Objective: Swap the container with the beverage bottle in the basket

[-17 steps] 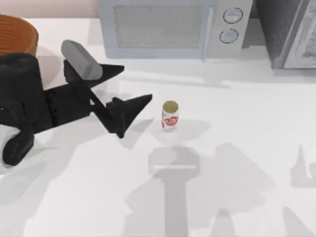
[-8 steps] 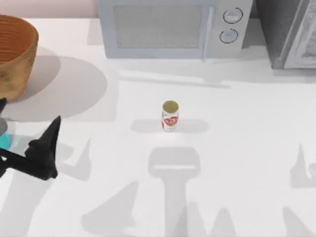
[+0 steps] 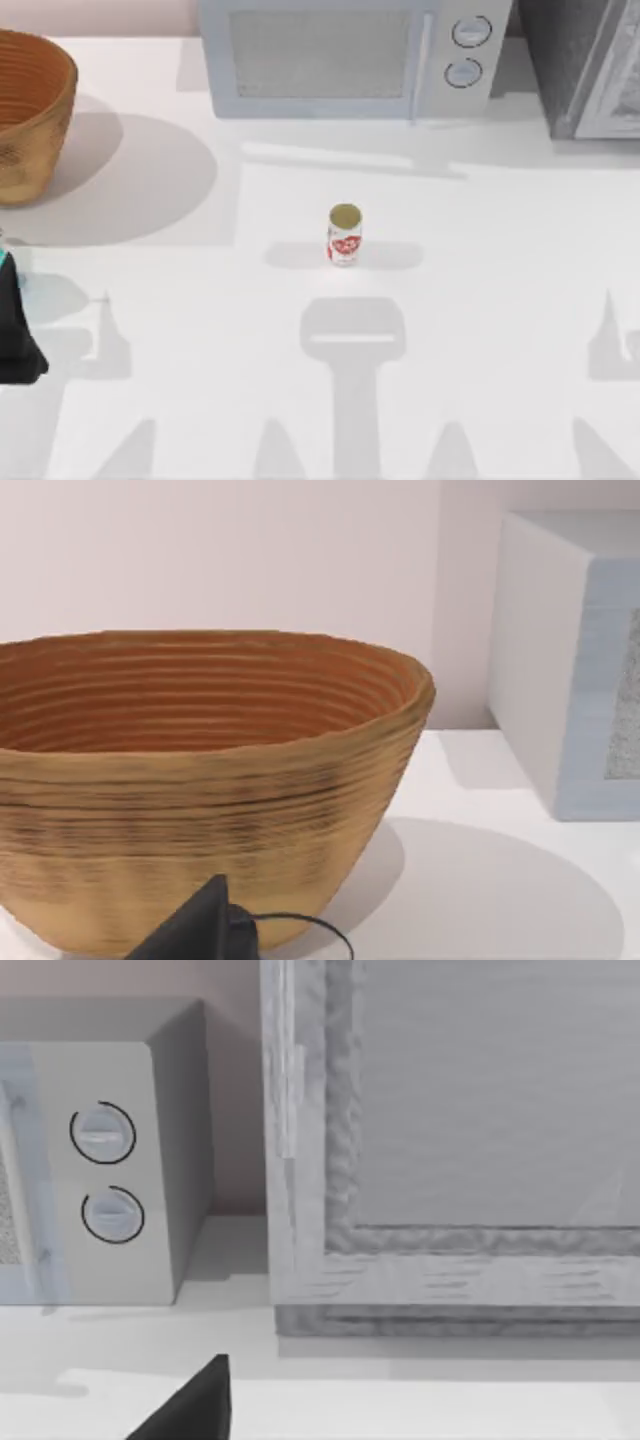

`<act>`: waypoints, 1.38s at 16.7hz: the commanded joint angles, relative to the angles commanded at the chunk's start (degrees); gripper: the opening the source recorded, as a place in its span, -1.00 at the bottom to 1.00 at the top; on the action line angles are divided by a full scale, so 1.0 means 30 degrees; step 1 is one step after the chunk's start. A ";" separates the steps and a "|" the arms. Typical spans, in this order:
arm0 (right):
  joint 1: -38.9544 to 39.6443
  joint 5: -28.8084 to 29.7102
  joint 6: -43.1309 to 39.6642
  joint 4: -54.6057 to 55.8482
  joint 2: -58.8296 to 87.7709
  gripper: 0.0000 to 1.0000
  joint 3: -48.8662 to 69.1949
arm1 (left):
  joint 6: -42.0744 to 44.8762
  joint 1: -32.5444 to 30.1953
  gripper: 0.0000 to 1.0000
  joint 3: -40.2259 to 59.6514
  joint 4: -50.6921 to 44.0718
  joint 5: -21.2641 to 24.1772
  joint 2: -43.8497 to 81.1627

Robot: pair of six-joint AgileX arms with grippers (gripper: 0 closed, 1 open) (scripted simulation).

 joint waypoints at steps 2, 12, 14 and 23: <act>0.0000 0.0000 0.0000 0.0000 0.0000 1.00 0.0000 | -0.0056 0.0212 1.00 -0.0010 -0.0290 -0.0257 -0.0539; 0.0000 0.0000 0.0000 0.0000 0.0000 1.00 0.0000 | 0.0130 0.0589 1.00 0.0011 0.1469 0.0157 0.1511; 0.0000 0.0000 0.0000 0.0000 0.0000 1.00 0.0000 | 0.0300 0.0982 1.00 0.0063 0.3296 0.0609 0.3728; 0.0000 0.0000 0.0000 0.0000 0.0000 1.00 0.0000 | 0.1312 0.3455 1.00 0.0629 1.5061 0.3449 1.9051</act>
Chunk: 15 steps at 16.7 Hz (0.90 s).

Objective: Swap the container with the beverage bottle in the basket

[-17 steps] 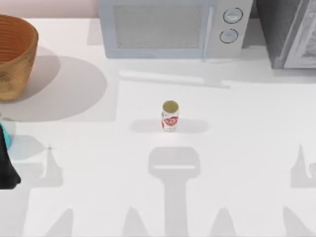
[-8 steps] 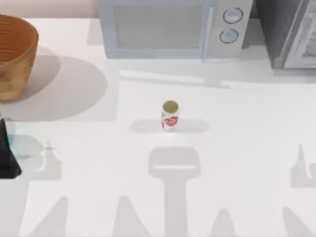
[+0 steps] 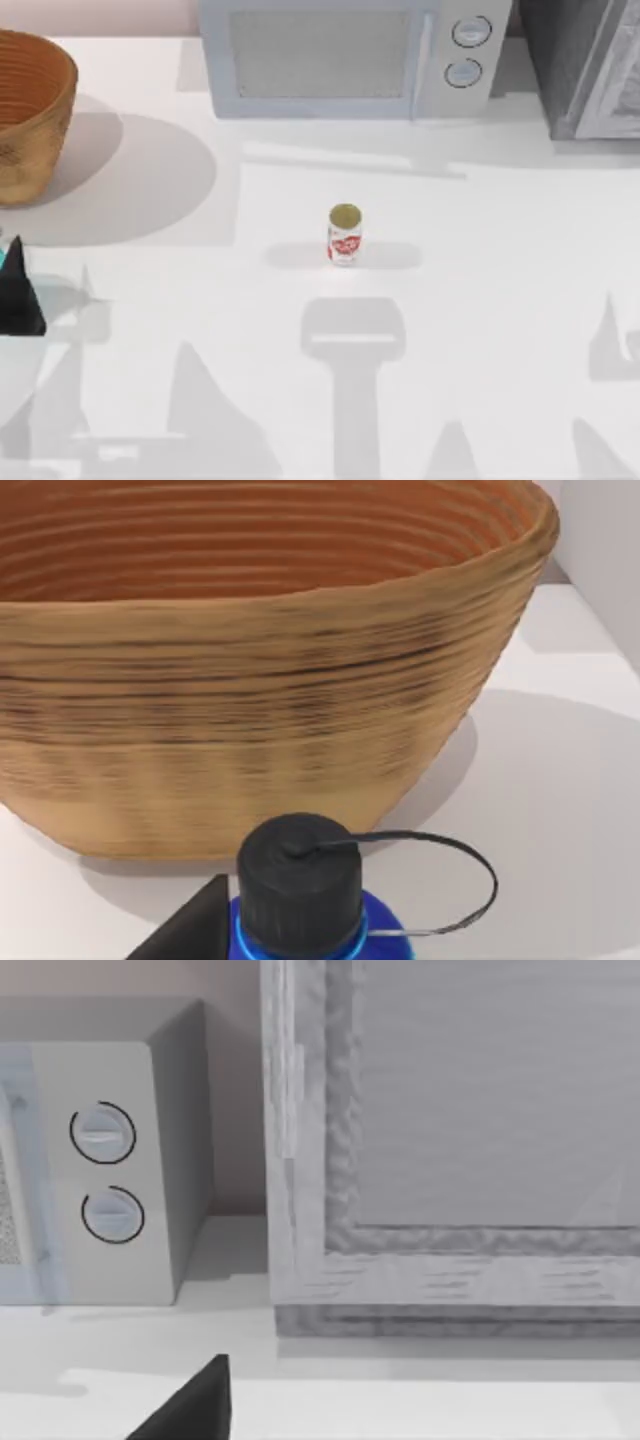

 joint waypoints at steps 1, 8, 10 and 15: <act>0.0000 0.0000 0.0000 0.0000 0.0000 1.00 0.0000 | 0.0112 0.0299 1.00 0.0064 0.1338 0.0305 0.1625; 0.0000 0.0000 0.0000 0.0000 0.0000 1.00 0.0000 | 0.0729 0.2050 1.00 0.0369 0.8893 0.2010 1.1169; 0.0000 0.0000 0.0000 0.0000 0.0000 1.00 0.0000 | 0.0821 0.2377 1.00 0.0404 1.0227 0.2304 1.2879; 0.0000 0.0000 0.0000 0.0000 0.0000 1.00 0.0000 | 0.0894 0.2643 1.00 0.0428 1.1281 0.2532 1.4225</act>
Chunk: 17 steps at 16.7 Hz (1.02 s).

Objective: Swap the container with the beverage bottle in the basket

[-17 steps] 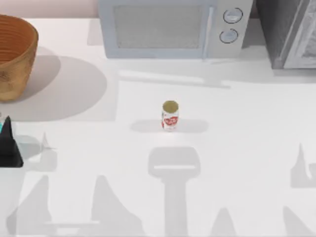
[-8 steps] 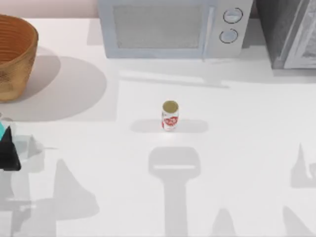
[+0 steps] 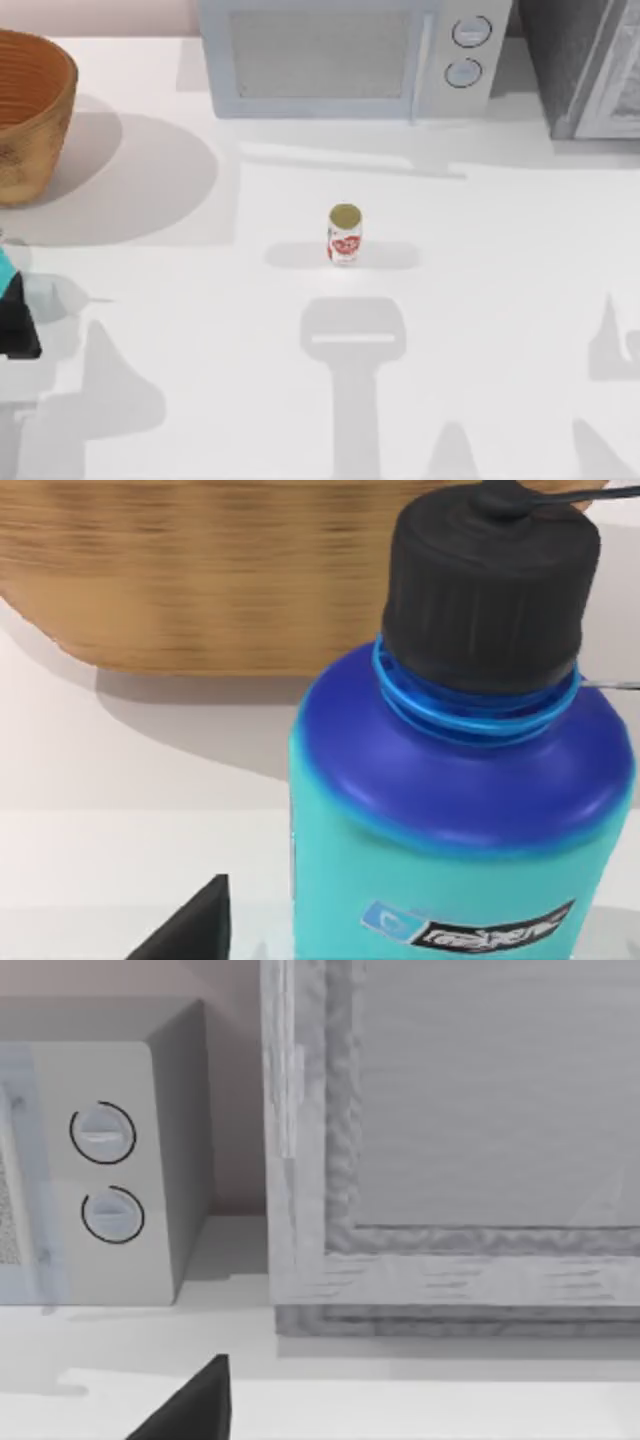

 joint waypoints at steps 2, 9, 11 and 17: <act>0.0000 0.0000 0.0000 0.0000 0.0000 1.00 0.0000 | 0.0000 0.0000 1.00 0.0000 0.0000 0.0000 0.0000; 0.0000 0.0000 0.0000 0.0000 0.0000 1.00 0.0000 | -0.0264 -0.0813 1.00 0.2035 0.0222 -0.0737 0.2169; 0.0000 0.0000 0.0000 0.0000 0.0000 1.00 0.0000 | -0.0403 -0.1247 1.00 0.3150 0.0247 -0.1133 0.3267; 0.0000 0.0000 0.0000 0.0000 0.0000 1.00 0.0000 | -0.0531 -0.1649 1.00 0.4181 0.0268 -0.1499 0.4282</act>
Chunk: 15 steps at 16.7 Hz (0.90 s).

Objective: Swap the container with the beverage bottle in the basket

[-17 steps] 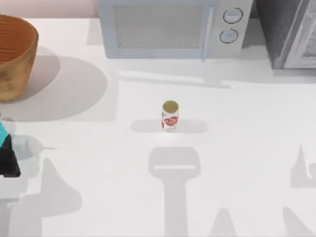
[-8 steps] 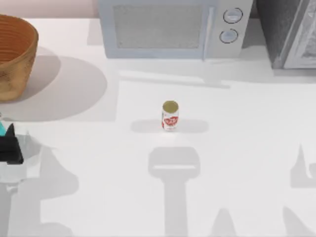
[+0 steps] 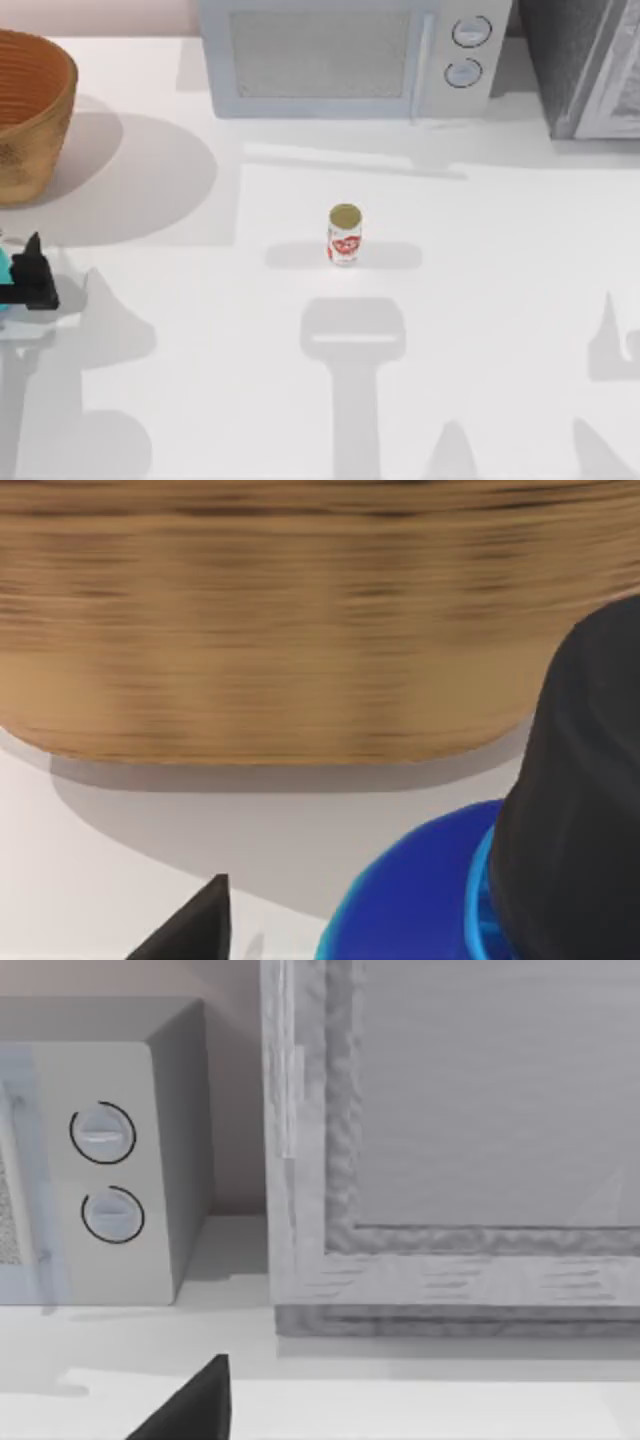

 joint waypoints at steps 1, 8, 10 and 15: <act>0.0000 0.0000 0.0000 0.0000 0.0000 1.00 0.0000 | 0.0000 0.0000 1.00 0.0000 0.0000 0.0000 0.0000; 0.0000 0.0000 0.0000 0.0000 0.0000 1.00 0.0000 | 0.0000 0.0000 -0.06 0.0000 0.0000 0.0000 0.0000; 0.0000 0.0000 0.0000 0.0000 0.0000 1.00 0.0000 | 0.0000 0.0000 -0.36 0.0000 0.0000 0.0000 0.0000; 0.0000 0.0000 0.0000 0.0000 0.0000 1.00 0.0000 | 0.0000 0.0000 -1.00 0.0000 0.0000 0.0000 0.0000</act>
